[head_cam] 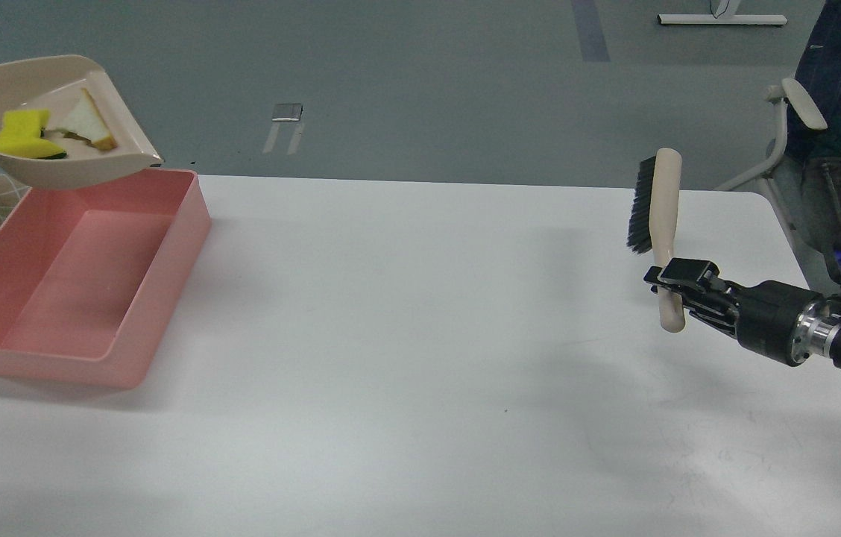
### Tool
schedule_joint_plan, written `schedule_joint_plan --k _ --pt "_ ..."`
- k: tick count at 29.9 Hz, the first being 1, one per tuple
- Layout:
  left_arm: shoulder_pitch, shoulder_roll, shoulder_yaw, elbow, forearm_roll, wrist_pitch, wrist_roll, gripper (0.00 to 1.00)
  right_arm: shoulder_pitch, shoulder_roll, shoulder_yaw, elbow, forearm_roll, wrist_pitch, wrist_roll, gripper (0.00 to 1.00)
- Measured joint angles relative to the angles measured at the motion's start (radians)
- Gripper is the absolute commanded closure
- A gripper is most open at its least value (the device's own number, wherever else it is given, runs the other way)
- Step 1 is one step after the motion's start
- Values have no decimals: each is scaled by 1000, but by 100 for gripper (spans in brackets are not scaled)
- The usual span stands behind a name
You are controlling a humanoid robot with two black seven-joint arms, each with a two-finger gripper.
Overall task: Sweep and dump garbage into bin
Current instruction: 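Lift the dustpan with the left gripper over the pink bin, then tilt the dustpan with the left gripper to dump contents into bin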
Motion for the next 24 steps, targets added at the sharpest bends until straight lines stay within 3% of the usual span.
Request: schedule_joint_plan --k 8,13,18,24 --pt "17 150 13 84 15 -208 -35 100 -4 12 5 -2 0 -7 0 100" --pt "20 211 71 96 76 -310 -95 100 -5 19 9 -1 0 -8 0 100" --pt "20 242 133 101 224 -334 -165 100 -4 38 10 -1 0 -14 0 100" --pt "20 243 158 163 355 -328 -204 100 -5 47 8 -2 0 -24 0 100"
